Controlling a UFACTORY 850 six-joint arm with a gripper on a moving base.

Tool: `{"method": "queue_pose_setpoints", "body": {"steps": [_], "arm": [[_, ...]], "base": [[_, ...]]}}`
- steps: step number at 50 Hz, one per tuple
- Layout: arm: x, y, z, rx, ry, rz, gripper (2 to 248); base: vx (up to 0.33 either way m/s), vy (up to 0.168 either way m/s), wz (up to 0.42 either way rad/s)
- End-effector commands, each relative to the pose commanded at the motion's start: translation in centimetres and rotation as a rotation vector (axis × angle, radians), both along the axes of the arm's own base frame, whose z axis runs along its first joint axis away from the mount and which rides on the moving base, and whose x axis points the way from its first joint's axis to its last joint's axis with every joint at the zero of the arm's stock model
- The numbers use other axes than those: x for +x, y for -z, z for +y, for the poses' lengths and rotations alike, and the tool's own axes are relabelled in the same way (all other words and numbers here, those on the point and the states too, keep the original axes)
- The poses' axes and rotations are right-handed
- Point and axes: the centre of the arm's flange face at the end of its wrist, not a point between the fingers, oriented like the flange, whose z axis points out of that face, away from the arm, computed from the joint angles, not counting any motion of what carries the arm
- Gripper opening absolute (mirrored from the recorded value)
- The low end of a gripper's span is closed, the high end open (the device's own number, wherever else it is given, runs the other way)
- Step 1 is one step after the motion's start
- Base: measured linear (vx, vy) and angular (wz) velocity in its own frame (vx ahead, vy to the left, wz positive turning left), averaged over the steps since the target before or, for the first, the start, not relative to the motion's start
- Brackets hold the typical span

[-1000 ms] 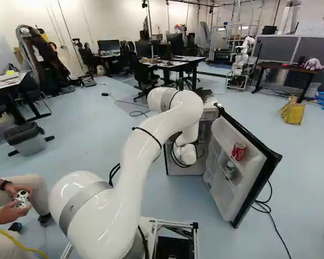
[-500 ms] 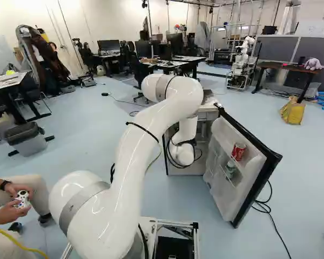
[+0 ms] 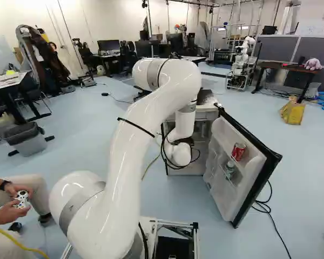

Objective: Grab a drink from the fridge

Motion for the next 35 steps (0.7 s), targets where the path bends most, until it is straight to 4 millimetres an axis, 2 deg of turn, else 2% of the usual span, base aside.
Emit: {"method": "queue_pose_setpoints", "body": {"steps": [19, 35], "arm": [[-3.7, -3.3, 2.1, 0.010, -0.004, 0.019, 89], [-5.4, -5.5, 3.9, 0.008, -0.024, 0.031, 89]], "base": [[0.000, 0.000, 0.000], [0.000, 0.000, 0.000]]}}
